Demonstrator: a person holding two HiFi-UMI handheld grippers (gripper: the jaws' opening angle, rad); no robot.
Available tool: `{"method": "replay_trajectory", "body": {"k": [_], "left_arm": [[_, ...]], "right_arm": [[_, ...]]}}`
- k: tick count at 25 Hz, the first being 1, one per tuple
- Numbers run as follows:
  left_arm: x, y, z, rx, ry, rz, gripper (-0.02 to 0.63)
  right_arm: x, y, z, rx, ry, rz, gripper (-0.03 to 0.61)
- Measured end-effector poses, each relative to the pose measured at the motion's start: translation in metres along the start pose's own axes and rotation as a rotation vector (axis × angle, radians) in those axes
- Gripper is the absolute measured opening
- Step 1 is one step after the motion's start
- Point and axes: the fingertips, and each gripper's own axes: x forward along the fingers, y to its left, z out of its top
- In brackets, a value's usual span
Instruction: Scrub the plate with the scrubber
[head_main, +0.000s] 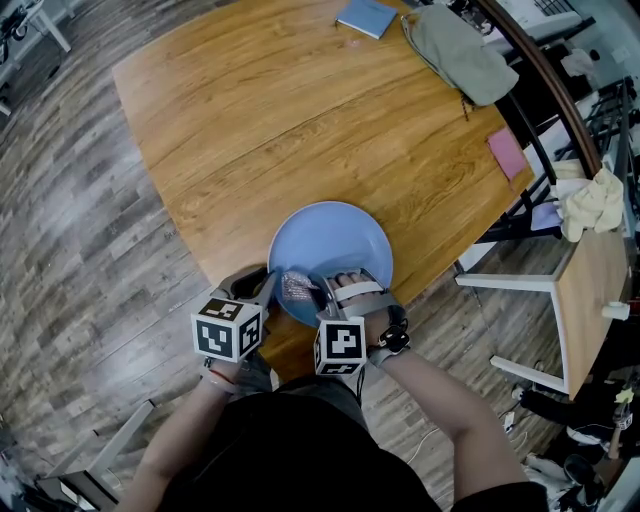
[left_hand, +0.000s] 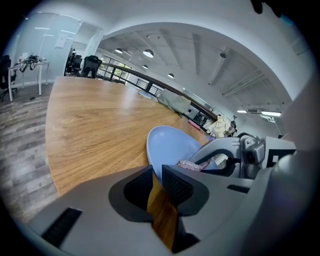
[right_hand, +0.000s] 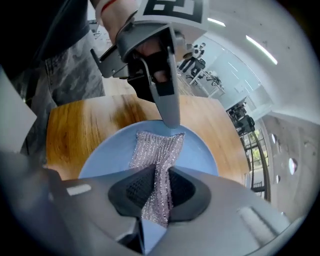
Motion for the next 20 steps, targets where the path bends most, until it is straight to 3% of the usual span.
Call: {"method": "replay_trajectory", "body": {"k": [7,10,13,17,20], "left_arm": [[0.002,-0.001,0.0,0.009,0.01,-0.007,0.055],[0.001,-0.001,0.0,0.013,0.015,-0.011,0.055],[0.002,-0.001,-0.001,0.021,0.017,-0.011,0.057],[0.0,-0.002,-0.001,0.036,0.018,-0.007,0.057],[0.0,-0.003,-0.001,0.047,0.022,-0.003,0.057]], "right_arm": [[0.013,-0.037,0.013,-0.279,0.029,-0.111,0.058],[0.022,-0.034,0.021,-0.26,-0.035,-0.073,0.058],[0.031,-0.044,0.014,-0.261,-0.029,-0.074,0.058],[0.038,-0.084,-0.004,-0.328,0.053,-0.2,0.058],[0.043,-0.099,-0.011,-0.318,0.071,-0.224,0.058]]}}
